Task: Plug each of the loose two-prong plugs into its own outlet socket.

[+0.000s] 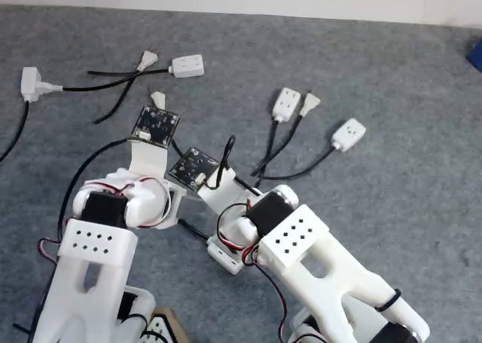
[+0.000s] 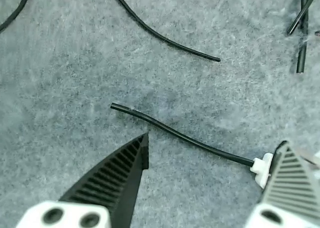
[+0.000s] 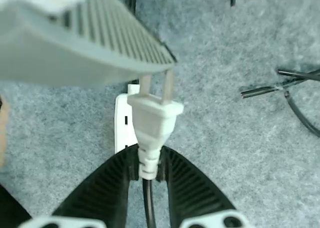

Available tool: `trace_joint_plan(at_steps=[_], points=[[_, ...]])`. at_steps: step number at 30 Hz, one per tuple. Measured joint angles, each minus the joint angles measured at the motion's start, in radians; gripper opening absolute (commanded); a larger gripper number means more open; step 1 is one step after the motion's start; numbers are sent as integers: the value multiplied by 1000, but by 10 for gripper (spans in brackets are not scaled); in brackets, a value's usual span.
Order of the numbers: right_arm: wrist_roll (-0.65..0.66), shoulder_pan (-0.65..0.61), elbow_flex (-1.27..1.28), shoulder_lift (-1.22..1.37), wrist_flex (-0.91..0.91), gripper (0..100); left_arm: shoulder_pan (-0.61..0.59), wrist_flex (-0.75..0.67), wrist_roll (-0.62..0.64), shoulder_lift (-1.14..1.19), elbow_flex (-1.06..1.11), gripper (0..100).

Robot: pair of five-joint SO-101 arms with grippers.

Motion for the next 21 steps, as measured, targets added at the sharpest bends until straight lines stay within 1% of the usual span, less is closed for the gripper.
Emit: trace_joint_plan(at_steps=[6,9,11,16,21], points=[[0,9,2,0,3,7,3,-2,0,-2,17,386],[0,46,-5,2,31,7,55,-8,0,-2,57,386],[-2,60,-55,-2,71,7,94,-2,2,-2,83,386],[-5,20,-158,0,193,7,107,-14,5,-12,87,386],[-5,-5,-195,0,229,7,107,-23,5,-14,83,386]])
